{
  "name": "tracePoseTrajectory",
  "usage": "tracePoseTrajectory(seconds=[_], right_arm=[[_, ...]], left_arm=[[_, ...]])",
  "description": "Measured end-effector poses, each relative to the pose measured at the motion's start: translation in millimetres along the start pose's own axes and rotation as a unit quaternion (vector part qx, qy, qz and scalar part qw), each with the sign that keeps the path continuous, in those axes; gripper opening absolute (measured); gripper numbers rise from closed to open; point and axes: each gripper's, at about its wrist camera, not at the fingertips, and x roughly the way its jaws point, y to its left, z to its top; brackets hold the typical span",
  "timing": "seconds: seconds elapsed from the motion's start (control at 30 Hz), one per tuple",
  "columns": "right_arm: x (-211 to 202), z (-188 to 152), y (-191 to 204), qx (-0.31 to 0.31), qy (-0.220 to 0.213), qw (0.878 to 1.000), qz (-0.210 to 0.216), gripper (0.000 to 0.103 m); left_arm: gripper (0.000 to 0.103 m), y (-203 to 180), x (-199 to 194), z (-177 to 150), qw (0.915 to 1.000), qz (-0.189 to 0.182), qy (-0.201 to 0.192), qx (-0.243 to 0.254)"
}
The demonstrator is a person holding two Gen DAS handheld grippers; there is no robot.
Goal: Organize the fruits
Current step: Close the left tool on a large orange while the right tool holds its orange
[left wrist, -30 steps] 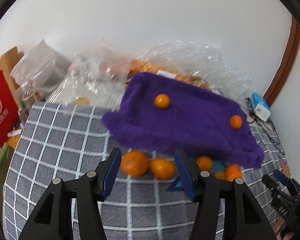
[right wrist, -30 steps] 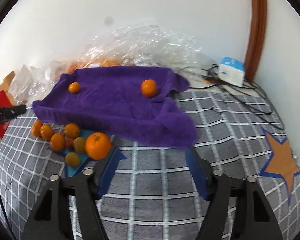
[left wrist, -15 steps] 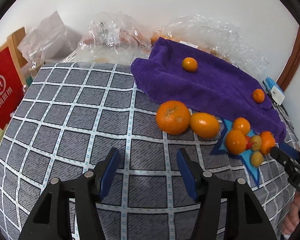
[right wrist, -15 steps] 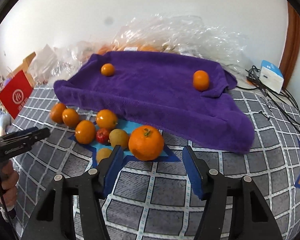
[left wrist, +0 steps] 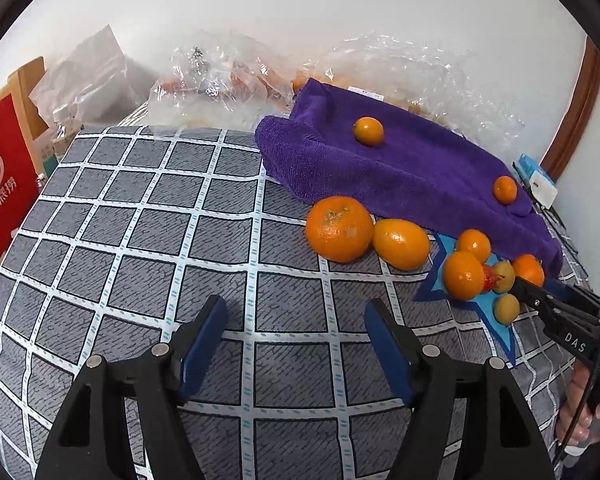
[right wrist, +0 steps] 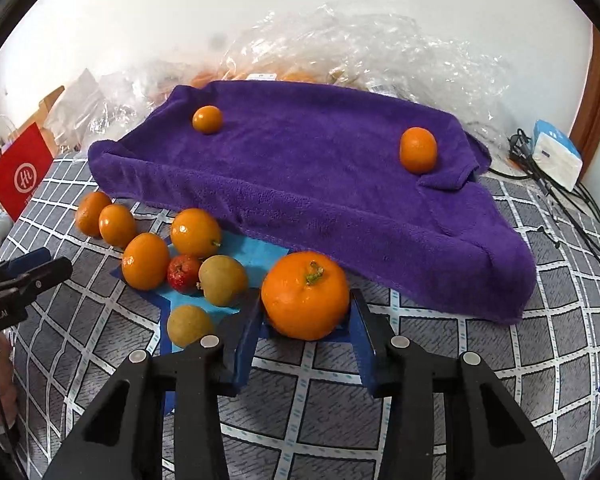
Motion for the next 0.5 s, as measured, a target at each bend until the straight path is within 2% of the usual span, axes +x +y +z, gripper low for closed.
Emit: tracePoseTrajectory(seconds=[0.2, 0.27, 0.37, 0.5], right_arm=[[-26.4, -6.4, -22.3, 0.034, -0.030, 0.999, -0.004, 0.042], [-32.2, -10.9, -34.3, 0.042, -0.034, 0.998, -0.012, 0.042], [-30.1, -16.4, -45.9, 0.043, -0.034, 0.998, -0.024, 0.042], [-20.0, -22.4, -55.8, 0.064, -0.023, 0.998, -0.008, 0.042]], left_arm=[[0.068, 0.4, 1.5, 16.9, 0.9990, -0.030, 0.022, -0.023], [0.068, -8.1, 8.0, 23.8, 0.9993, -0.017, 0.031, -0.007], [0.067, -23.5, 17.8, 30.9, 0.9991, 0.021, 0.028, 0.025], [0.066, -34.2, 29.8, 38.7, 0.9985, 0.036, 0.031, 0.029]])
